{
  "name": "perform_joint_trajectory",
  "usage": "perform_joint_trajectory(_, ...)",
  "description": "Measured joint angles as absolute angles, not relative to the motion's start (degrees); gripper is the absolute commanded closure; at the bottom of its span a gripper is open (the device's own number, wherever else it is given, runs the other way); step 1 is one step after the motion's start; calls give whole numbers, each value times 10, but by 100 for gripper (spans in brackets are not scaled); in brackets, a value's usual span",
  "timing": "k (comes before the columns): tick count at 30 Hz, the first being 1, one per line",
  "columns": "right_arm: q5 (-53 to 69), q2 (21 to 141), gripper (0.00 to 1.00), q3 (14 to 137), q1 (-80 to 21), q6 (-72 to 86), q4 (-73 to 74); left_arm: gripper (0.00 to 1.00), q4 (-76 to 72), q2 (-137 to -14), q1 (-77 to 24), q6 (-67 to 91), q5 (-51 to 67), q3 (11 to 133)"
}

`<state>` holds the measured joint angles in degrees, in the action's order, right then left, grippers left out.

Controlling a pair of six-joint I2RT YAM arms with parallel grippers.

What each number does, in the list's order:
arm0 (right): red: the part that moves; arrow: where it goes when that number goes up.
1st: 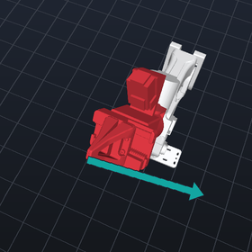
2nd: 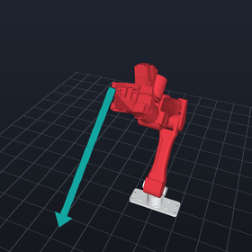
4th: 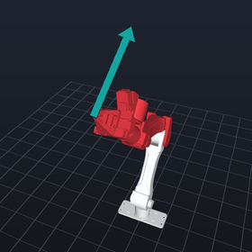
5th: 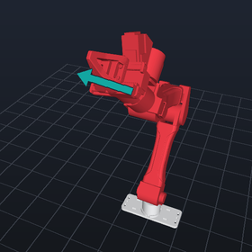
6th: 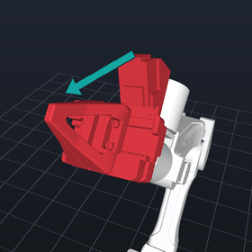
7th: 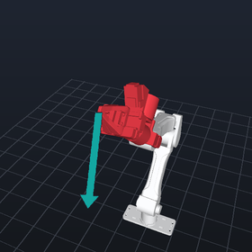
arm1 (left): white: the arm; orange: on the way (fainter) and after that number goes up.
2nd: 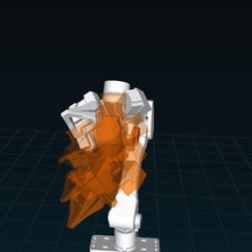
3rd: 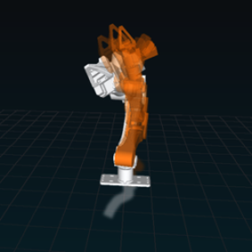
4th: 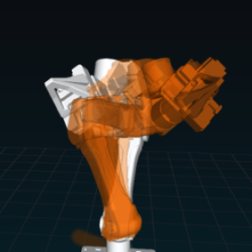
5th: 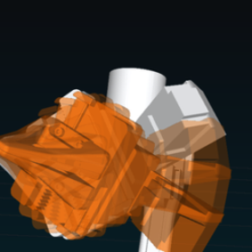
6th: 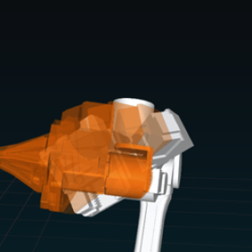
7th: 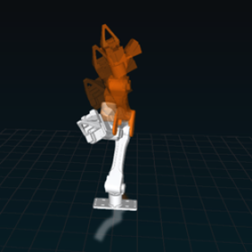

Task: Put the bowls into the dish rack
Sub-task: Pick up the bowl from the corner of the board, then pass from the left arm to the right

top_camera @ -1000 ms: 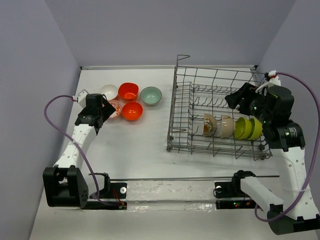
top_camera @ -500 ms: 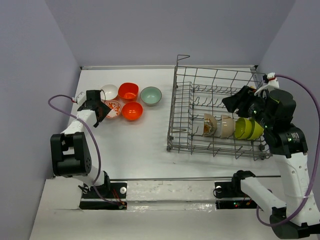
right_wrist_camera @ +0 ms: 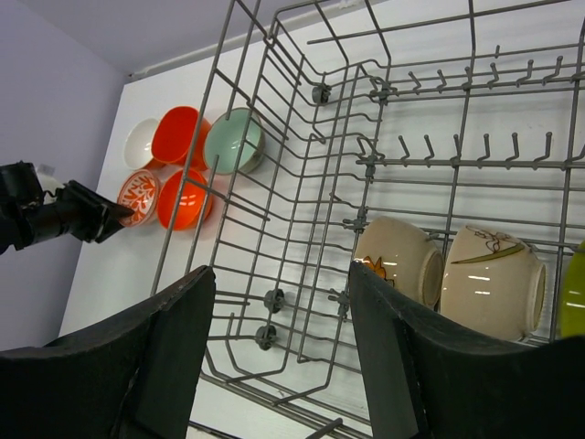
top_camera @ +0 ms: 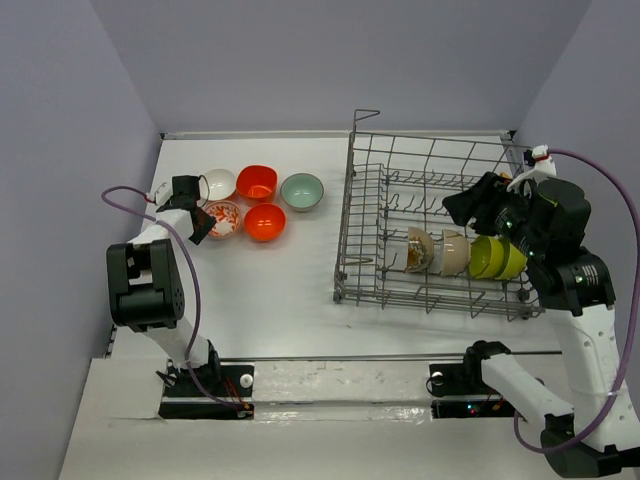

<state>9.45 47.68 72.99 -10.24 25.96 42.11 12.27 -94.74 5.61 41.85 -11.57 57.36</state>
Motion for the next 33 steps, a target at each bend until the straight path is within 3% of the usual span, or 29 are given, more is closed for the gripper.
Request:
perform_joint_trajectory(2,95,477,34,730,-102,260,421,64,119,-951,57,418,-111,574)
perform_joint_trajectory(9,95,484,35,730,-102,259,423,100,112,-963,58,417,-80,585)
perform_joint_trajectory(17,113,493,35,733,-102,257,433,100,164,-916,58,401,-72,587)
perform_joint_trajectory(27,160,561,39,784,-110,247,451,100,255,-592,48,347,-44,631)
perform_joint_trajectory(33,202,646,39,888,-117,240,471,100,342,-593,-104,322,-81,805)
